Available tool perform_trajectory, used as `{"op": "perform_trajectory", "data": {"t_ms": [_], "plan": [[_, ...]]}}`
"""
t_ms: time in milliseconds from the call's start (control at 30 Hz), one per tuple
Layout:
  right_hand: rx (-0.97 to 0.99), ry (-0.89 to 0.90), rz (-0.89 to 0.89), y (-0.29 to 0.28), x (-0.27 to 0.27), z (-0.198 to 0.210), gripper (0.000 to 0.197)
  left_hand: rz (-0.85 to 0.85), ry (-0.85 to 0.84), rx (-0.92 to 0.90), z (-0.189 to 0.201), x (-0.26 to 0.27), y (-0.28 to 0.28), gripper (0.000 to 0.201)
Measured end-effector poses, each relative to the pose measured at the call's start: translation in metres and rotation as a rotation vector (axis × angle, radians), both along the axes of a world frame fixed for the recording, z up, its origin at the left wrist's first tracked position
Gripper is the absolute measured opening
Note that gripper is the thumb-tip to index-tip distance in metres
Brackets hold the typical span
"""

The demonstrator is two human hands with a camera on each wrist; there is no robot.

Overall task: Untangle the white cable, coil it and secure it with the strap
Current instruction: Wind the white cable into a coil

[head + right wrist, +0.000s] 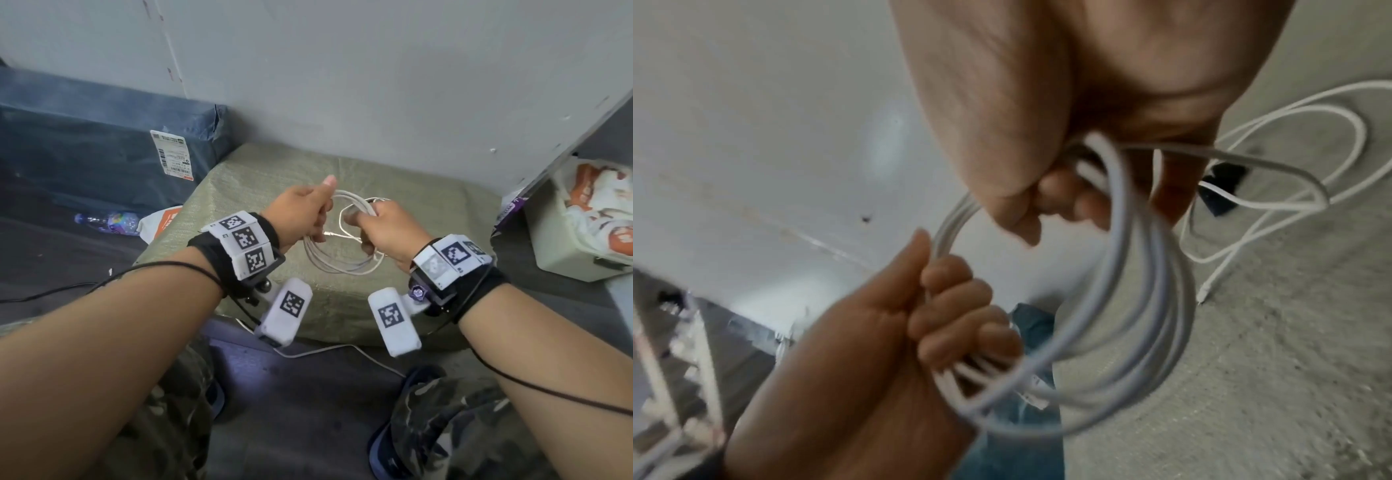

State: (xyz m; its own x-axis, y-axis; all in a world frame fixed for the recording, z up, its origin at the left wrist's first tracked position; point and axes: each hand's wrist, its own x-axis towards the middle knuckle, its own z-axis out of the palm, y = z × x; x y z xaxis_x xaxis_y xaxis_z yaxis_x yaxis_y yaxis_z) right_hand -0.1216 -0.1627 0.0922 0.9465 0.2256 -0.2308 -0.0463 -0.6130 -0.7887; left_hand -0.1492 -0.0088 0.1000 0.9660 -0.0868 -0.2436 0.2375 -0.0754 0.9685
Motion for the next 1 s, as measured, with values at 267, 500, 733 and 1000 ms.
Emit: {"op": "perform_trajectory", "data": {"t_ms": [267, 500, 733, 1000], "plan": [[-0.385, -0.317, 0.271, 0.01, -0.013, 0.005, 0.015, -0.098, 0.005, 0.341, -0.01, 0.0, -0.005, 0.047], [0.003, -0.079, -0.031, 0.005, -0.001, 0.007, 0.018, 0.095, -0.084, 0.216, -0.003, 0.005, 0.005, 0.05], [-0.414, -0.316, 0.187, 0.009, -0.008, 0.005, 0.024, -0.117, 0.06, 0.173, -0.005, -0.001, -0.001, 0.047], [-0.051, -0.1, -0.014, 0.008, -0.003, 0.004, 0.022, 0.014, 0.031, 0.117, -0.002, 0.002, -0.001, 0.045]]}}
